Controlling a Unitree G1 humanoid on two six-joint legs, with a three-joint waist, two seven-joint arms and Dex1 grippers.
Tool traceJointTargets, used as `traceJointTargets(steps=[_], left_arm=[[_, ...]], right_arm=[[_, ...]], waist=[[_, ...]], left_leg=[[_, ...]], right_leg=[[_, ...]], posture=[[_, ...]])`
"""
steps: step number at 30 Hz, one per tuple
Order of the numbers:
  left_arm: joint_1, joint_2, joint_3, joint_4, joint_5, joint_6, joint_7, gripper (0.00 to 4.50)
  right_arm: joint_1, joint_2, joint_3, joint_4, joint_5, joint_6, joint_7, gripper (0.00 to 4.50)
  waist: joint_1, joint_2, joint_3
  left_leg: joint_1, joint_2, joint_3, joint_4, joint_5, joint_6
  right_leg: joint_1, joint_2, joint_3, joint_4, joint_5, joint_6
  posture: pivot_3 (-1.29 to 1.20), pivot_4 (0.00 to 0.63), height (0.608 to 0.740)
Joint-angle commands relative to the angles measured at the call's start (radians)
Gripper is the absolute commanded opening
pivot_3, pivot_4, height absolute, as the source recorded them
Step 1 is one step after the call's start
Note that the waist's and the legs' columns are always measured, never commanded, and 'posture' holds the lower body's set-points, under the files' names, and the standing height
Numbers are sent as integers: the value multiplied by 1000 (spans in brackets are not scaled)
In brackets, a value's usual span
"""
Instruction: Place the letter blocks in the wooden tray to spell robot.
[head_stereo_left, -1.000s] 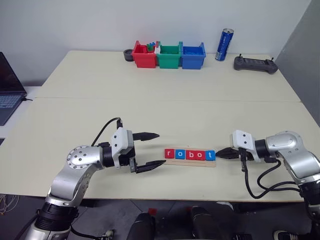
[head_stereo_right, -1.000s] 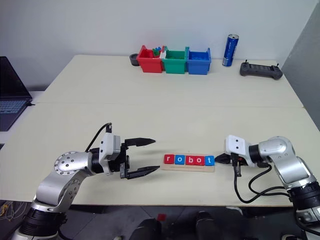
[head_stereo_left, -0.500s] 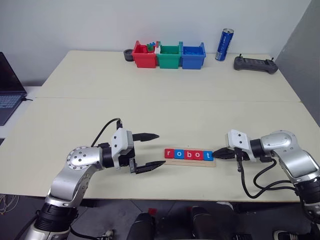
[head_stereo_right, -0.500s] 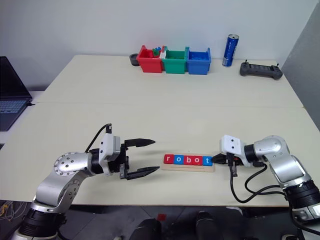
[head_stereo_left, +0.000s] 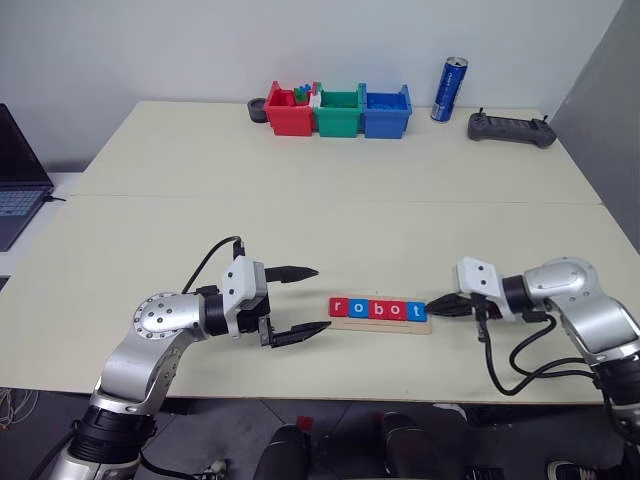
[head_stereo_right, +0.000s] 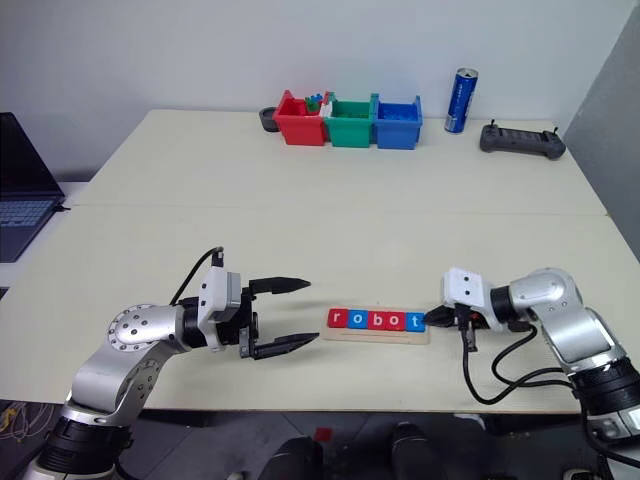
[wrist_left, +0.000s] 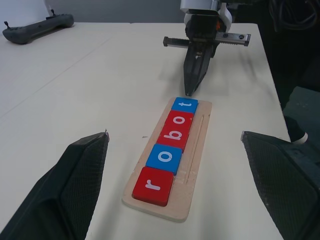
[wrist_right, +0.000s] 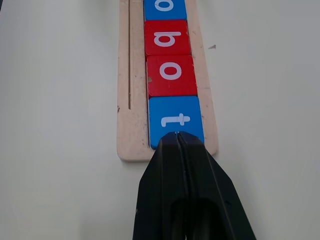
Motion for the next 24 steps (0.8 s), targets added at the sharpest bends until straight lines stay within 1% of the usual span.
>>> traceJointTargets(steps=[1, 9, 17, 24], left_arm=[[-10, 0, 9, -17, -1, -22, 0, 4500], [-18, 0, 9, -14, -1, -20, 0, 4500], [-16, 7, 15, -22, -2, -17, 1, 4500], [-13, 10, 17, -25, -2, -16, 1, 4500]], right_arm=[[-7, -17, -33, 3, 15, -11, 7, 35], [-4, 8, -16, -12, 14, -1, -13, 35], [-10, 43, 6, 14, -5, -18, -26, 35], [-18, 36, -5, 7, 7, -9, -15, 35]], waist=[[0, 0, 0], [0, 0, 0], [0, 0, 0], [0, 0, 0]], left_leg=[[0, 0, 0, 0, 0, 0], [0, 0, 0, 0, 0, 0], [0, 0, 0, 0, 0, 0], [0, 0, 0, 0, 0, 0]], right_leg=[[0, 0, 0, 0, 0, 0], [0, 0, 0, 0, 0, 0], [0, 0, 0, 0, 0, 0], [0, 0, 0, 0, 0, 0]], posture=[[0, 150, 740], [0, 150, 740], [0, 150, 740], [0, 150, 740]])
